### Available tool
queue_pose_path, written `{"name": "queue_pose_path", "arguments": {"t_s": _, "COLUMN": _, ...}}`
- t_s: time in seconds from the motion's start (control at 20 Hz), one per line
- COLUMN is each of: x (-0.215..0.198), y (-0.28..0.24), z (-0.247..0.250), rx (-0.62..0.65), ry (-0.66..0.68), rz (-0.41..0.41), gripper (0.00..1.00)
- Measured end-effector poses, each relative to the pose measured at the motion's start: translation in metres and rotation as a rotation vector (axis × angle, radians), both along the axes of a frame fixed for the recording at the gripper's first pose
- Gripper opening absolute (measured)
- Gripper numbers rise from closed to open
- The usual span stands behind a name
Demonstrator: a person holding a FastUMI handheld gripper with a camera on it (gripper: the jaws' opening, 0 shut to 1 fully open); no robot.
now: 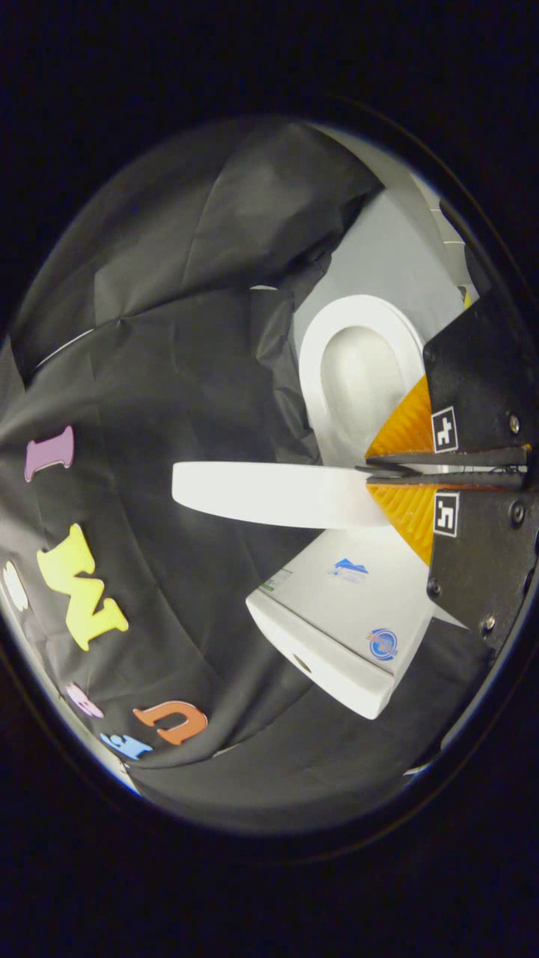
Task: Open the toilet lid.
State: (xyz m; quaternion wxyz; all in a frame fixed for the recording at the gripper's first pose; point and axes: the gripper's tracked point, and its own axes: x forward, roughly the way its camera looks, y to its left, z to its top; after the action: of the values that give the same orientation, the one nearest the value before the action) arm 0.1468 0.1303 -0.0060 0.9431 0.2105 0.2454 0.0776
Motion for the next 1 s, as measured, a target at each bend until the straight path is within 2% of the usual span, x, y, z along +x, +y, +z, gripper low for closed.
{"name": "queue_pose_path", "arguments": {"t_s": 0.65, "x": -0.006, "y": 0.040, "z": 0.018, "rx": -0.202, "ry": -0.049, "rz": 0.015, "gripper": 0.09}}
{"name": "queue_pose_path", "arguments": {"t_s": 1.0, "x": -0.010, "y": 0.061, "z": 0.024, "rx": -0.238, "ry": -0.064, "rz": 0.033, "gripper": 0.10}}
